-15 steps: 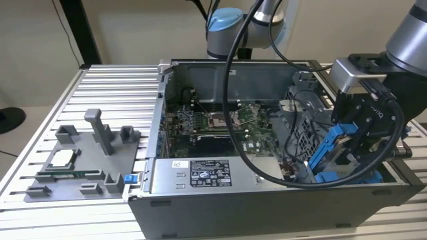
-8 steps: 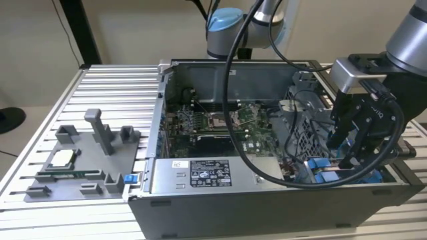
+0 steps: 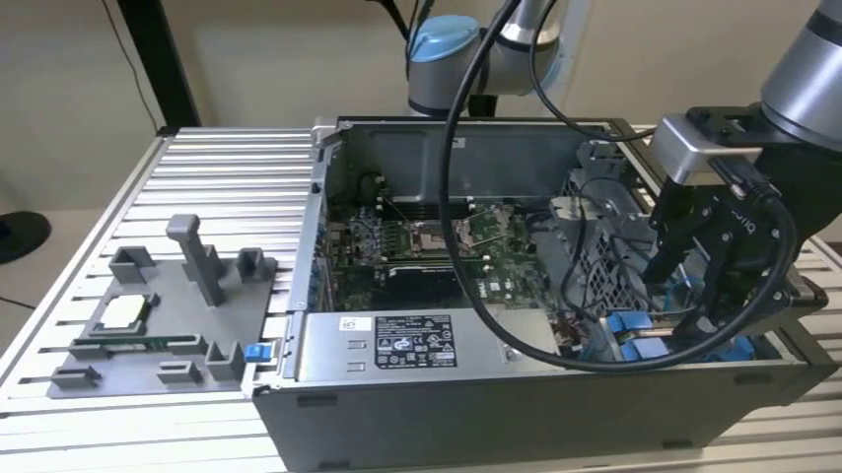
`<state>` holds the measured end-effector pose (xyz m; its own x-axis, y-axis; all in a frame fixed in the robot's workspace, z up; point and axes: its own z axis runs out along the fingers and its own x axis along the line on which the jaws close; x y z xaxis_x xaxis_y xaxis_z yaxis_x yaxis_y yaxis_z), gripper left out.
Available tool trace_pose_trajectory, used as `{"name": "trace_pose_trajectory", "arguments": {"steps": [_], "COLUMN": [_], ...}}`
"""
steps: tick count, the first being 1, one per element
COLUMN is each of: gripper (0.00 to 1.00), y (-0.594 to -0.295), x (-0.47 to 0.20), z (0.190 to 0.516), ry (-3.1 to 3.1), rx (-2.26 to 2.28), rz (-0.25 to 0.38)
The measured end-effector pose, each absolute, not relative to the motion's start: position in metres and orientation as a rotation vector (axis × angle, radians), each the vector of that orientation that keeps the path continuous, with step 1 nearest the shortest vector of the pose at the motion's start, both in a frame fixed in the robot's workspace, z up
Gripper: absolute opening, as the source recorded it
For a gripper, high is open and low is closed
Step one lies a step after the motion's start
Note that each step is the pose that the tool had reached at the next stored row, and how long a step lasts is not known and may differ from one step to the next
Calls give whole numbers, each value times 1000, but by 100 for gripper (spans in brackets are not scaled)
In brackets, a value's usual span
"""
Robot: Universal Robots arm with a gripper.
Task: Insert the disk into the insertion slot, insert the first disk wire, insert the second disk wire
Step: 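Insert the disk into the insertion slot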
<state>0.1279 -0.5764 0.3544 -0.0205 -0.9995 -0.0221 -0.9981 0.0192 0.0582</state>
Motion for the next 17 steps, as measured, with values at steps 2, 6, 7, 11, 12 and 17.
{"name": "trace_pose_trajectory", "arguments": {"steps": [2,6,7,11,12,17], "gripper": [100,100,100,100,100,100], "y": [-576,-576,-576,-576,-576,-573], "x": [128,128,128,128,128,128], "z": [356,373,378,396,401,403], "ry": [-2225,-2225,-2225,-2224,-2224,-2225], "rx": [2181,2181,2181,2181,2181,2190], "rz": [-89,-90,-90,-90,-90,-79]}}
